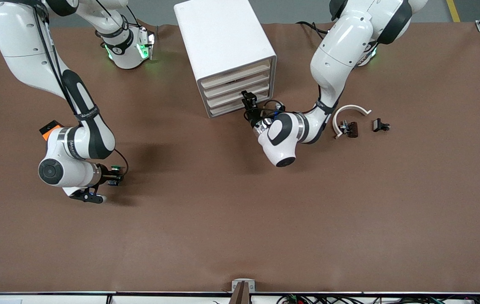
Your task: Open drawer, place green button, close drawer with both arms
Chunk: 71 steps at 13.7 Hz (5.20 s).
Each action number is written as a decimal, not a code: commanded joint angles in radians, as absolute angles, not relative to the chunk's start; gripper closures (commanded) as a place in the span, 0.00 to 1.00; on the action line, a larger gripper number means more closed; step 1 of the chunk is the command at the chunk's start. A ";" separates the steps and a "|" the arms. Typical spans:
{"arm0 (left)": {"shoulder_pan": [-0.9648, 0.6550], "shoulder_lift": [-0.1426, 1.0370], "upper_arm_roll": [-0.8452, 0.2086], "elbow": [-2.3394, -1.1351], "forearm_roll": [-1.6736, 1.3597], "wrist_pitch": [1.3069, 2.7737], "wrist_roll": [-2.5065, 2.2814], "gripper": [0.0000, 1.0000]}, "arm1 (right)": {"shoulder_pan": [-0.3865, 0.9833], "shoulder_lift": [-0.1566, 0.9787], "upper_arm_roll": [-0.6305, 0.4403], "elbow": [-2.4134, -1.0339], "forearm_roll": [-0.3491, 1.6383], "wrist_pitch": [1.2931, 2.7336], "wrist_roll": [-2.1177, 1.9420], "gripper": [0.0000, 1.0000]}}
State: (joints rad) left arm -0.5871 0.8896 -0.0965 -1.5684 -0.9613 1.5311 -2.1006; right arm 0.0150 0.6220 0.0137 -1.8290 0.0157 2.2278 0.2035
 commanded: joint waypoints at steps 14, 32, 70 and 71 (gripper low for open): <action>-0.476 0.914 -0.080 -1.493 -0.983 1.517 -2.138 1.00 | 0.055 0.503 0.025 -1.729 0.003 1.877 0.267 0.84; -0.384 0.780 0.069 -1.187 -0.741 1.520 -1.996 0.00 | 0.609 0.374 0.028 -1.490 0.274 1.502 1.467 0.84; -0.368 0.460 -0.176 -1.919 -0.043 2.177 -0.830 0.00 | 0.847 0.650 0.026 -1.505 0.357 1.911 1.973 0.05; -0.368 0.460 -0.189 -1.922 -0.044 2.177 -0.836 0.00 | 0.847 0.650 0.026 -1.503 0.357 1.911 1.973 0.00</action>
